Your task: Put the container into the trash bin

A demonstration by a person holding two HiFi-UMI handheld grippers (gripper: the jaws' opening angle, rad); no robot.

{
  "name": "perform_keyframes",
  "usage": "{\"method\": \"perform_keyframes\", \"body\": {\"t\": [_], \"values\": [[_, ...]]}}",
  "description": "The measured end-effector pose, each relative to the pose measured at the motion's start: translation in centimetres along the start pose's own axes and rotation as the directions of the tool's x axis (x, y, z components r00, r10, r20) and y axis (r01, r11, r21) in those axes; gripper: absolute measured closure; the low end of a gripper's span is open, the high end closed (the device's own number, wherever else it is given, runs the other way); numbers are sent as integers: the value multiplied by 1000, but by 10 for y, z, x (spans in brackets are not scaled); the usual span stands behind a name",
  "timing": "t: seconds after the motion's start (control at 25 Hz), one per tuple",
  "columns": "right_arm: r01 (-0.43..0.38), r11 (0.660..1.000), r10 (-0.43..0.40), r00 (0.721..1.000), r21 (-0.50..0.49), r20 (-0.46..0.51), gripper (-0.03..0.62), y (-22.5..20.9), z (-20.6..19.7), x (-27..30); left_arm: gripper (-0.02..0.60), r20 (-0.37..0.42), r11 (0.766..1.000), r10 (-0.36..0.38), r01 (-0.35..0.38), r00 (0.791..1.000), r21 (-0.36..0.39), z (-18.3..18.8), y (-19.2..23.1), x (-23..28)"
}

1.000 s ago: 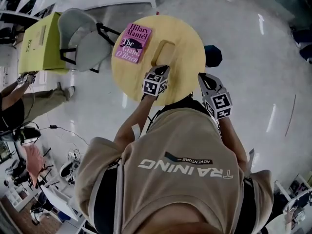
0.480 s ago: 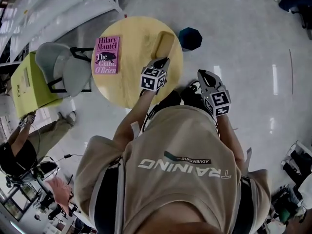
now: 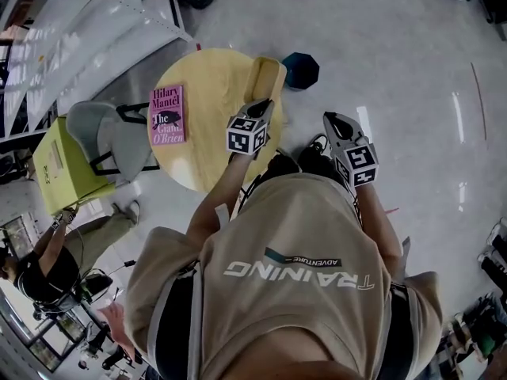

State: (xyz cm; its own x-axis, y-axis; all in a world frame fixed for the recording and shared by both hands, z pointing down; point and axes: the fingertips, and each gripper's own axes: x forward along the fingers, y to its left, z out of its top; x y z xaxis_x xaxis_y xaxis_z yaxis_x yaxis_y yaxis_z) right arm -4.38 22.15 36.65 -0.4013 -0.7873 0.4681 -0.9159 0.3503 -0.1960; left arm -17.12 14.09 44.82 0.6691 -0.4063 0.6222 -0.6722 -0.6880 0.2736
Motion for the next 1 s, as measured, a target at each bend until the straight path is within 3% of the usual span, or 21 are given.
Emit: {"method": "perform_keyframes", "body": {"t": [0.44,1.0], "values": [[-7,1000,7,1000,26,14,597,-63,3,-12,558,15,1000,25,-25,1000,15,41,-31,53],[28,998,-30,999,60,34,597,-110,0,-22,558,-9,999,36,-36,999,20,58,-42,91]]}}
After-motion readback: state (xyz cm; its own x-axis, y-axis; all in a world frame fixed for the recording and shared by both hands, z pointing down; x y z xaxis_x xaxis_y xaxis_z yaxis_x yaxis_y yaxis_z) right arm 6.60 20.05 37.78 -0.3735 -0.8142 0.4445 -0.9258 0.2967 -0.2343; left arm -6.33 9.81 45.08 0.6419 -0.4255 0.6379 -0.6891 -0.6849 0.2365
